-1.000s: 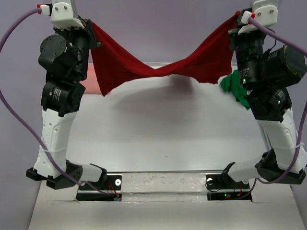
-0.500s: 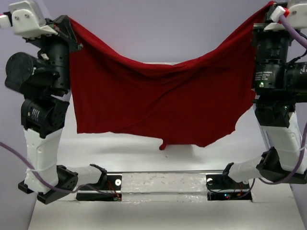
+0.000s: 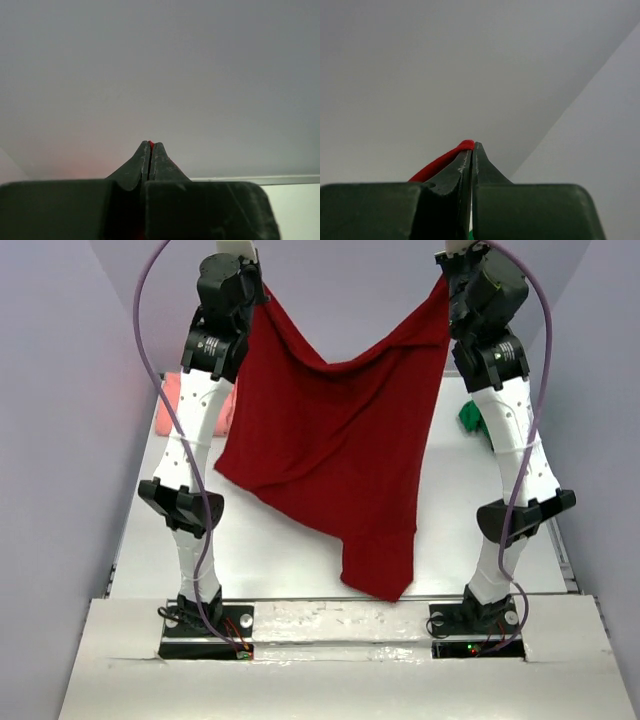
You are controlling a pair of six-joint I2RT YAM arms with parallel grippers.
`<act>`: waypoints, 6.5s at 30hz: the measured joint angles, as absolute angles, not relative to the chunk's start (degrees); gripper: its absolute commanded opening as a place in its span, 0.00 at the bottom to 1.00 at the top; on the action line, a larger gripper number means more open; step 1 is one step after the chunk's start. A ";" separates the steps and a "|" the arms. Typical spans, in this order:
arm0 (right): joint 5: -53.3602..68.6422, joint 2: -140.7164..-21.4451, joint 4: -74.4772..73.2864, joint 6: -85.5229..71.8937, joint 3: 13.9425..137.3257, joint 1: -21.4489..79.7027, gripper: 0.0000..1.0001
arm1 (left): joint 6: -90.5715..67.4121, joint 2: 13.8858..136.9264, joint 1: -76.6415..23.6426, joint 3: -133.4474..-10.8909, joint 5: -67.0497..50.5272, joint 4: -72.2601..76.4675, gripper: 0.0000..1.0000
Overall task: Fold and stack the t-shirts
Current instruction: Flatten the tshirt out, then fold the tshirt
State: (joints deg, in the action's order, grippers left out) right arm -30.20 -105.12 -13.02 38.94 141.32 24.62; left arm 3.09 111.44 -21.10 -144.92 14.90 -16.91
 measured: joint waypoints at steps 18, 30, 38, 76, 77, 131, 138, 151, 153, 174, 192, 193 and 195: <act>-20.49 -96.60 -18.68 27.11 138.91 16.49 0.00 | -0.34 102.52 -11.42 -141.21 9.96 -18.22 0.00; -19.86 -77.80 -17.61 18.83 107.68 16.49 0.00 | -3.88 78.94 -11.92 -99.83 9.89 -8.62 0.00; -22.00 -65.89 -24.62 10.31 83.53 22.09 0.00 | -12.88 70.00 -13.08 -71.11 10.35 -10.79 0.00; -22.06 -48.71 -66.85 -28.51 69.52 30.85 0.00 | -42.52 44.05 -33.69 -53.74 26.92 -40.29 0.00; -21.82 -49.52 -66.26 -28.53 68.84 30.85 0.00 | -42.76 44.93 -33.69 -52.80 26.68 -40.12 0.00; -29.93 -82.96 -54.92 -24.71 75.46 21.52 0.00 | -48.95 62.94 -18.57 -51.09 32.75 -41.21 0.00; -29.50 -84.49 -53.95 -23.00 76.93 18.65 0.00 | -47.77 65.08 -16.95 -51.05 32.58 -39.94 0.00; -29.32 -86.72 -52.34 -21.61 78.37 16.84 0.00 | -44.66 70.78 -14.66 -51.03 32.58 -37.47 0.00; -29.30 -87.18 -52.23 -21.37 78.39 16.82 0.00 | -44.31 71.13 -14.50 -51.05 32.60 -37.26 0.00; -28.23 -90.06 -51.44 -21.17 79.15 15.33 0.00 | -37.36 74.87 -14.13 -51.81 32.49 -32.03 0.00; -26.35 -95.42 -48.58 -20.93 79.31 15.31 0.06 | -31.07 79.99 -14.13 -55.72 31.48 -28.84 0.67; -26.37 -95.90 -48.58 -20.84 79.44 15.31 0.13 | -30.89 80.07 -14.13 -55.92 31.53 -28.93 0.73; -26.37 -96.62 -48.49 -20.71 79.77 15.31 0.34 | -30.85 80.36 -14.13 -56.25 31.75 -28.93 0.82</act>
